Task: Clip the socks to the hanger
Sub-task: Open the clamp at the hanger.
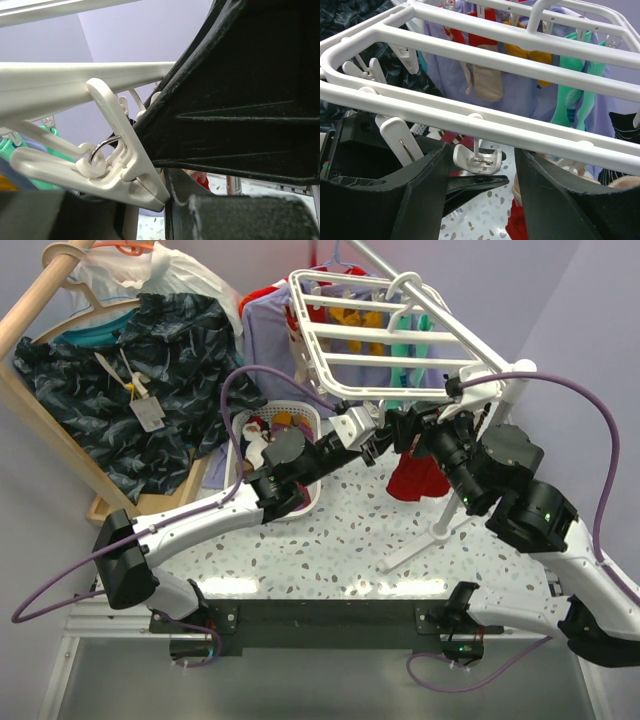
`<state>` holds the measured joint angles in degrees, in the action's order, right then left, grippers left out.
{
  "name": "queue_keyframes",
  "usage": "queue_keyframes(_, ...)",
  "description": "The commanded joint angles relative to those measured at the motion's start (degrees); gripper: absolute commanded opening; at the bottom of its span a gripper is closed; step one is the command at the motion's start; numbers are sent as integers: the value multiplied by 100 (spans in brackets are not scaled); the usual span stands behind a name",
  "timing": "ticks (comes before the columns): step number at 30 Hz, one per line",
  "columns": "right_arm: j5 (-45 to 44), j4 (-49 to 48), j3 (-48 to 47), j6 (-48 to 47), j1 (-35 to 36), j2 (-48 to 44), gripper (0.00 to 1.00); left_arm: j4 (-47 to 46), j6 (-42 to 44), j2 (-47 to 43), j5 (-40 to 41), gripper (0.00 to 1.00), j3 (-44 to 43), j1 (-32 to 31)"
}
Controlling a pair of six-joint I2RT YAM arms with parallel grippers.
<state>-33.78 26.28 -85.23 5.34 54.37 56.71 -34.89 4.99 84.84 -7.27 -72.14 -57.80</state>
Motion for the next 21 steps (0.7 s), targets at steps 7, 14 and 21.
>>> queue_keyframes(7,-49,-694,-46,-77,21,69,47,106,-183,-55,-143,0,-283,-21)
queue_keyframes(14,-173,-765,59,-112,21,-28,23,168,-227,-72,-117,7,-222,-21)
queue_keyframes(21,-208,-704,173,-95,12,-98,4,114,-315,-266,182,37,-2,-21)
